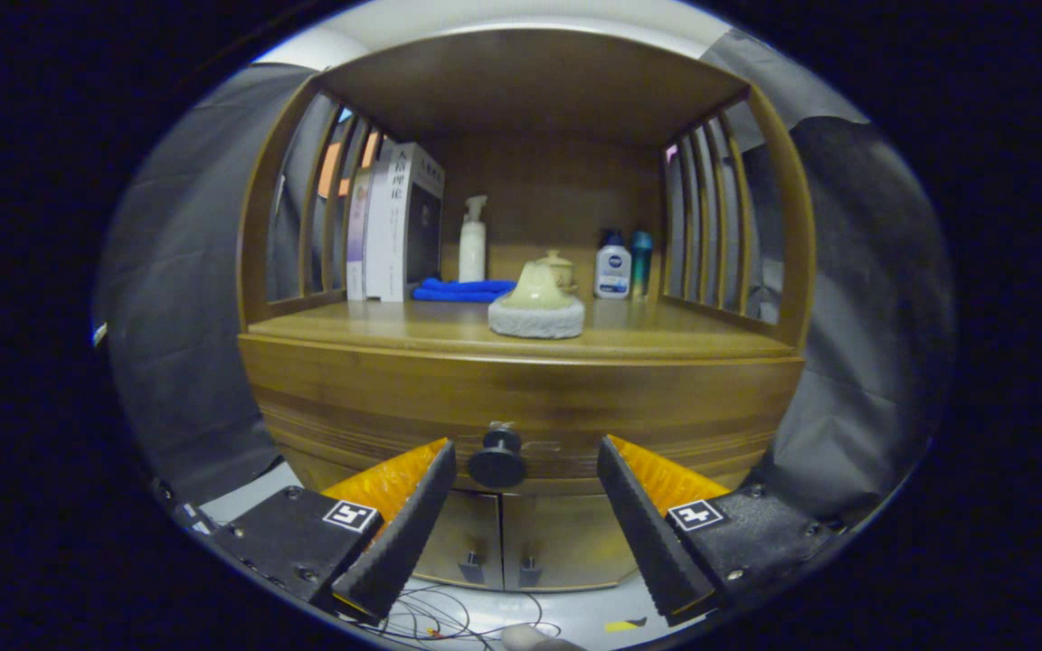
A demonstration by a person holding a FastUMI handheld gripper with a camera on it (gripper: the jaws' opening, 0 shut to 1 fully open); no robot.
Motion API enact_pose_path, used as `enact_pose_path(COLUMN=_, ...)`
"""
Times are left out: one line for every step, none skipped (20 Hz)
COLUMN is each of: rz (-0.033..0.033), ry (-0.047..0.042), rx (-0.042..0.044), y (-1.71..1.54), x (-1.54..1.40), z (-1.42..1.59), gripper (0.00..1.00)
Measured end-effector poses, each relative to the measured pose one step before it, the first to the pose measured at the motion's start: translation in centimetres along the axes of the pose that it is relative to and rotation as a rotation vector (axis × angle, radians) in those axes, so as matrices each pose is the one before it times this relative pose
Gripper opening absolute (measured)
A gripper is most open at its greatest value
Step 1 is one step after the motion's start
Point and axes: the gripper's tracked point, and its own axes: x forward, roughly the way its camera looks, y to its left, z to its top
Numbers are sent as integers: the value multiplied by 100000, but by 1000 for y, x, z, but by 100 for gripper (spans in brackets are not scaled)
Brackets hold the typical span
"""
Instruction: Pull open the drawer, take out the items inside it, and place them on the countertop above the cabinet.
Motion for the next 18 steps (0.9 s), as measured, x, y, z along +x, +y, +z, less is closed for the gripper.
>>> enact_pose_path(rz=89, ry=-1865, rx=468, y=-702, x=-1691, z=536, gripper=100)
enact_pose_path(rz=268, ry=-1726, rx=64, y=-741, x=-1732, z=583, gripper=100)
enact_pose_path(rz=-125, ry=-2093, rx=-80, y=-686, x=-1582, z=650, gripper=100)
enact_pose_path(rz=-466, ry=-2118, rx=197, y=-726, x=-1600, z=614, gripper=100)
enact_pose_path(rz=211, ry=-1574, rx=189, y=-544, x=-1480, z=535, gripper=100)
enact_pose_path(rz=397, ry=-930, rx=138, y=-484, x=-1377, z=234, gripper=100)
enact_pose_path(rz=-197, ry=-935, rx=359, y=-577, x=-1322, z=312, gripper=100)
enact_pose_path(rz=-484, ry=-879, rx=285, y=-736, x=-1160, z=278, gripper=100)
enact_pose_path(rz=-875, ry=-943, rx=166, y=-756, x=-1111, z=236, gripper=100)
enact_pose_path(rz=-735, ry=-585, rx=458, y=-581, x=-897, z=137, gripper=100)
enact_pose_path(rz=-435, ry=-402, rx=583, y=-470, x=-806, z=42, gripper=100)
enact_pose_path(rz=-452, ry=-112, rx=569, y=-361, x=-644, z=24, gripper=100)
enact_pose_path(rz=-408, ry=-64, rx=306, y=-356, x=-500, z=11, gripper=100)
enact_pose_path(rz=-644, ry=72, rx=445, y=-437, x=-467, z=-81, gripper=100)
enact_pose_path(rz=-291, ry=182, rx=293, y=-304, x=-371, z=-41, gripper=100)
enact_pose_path(rz=-384, ry=715, rx=710, y=-152, x=-216, z=-245, gripper=100)
enact_pose_path(rz=-2, ry=420, rx=560, y=-108, x=-265, z=-86, gripper=100)
enact_pose_path(rz=-44, ry=428, rx=375, y=-158, x=21, z=-59, gripper=100)
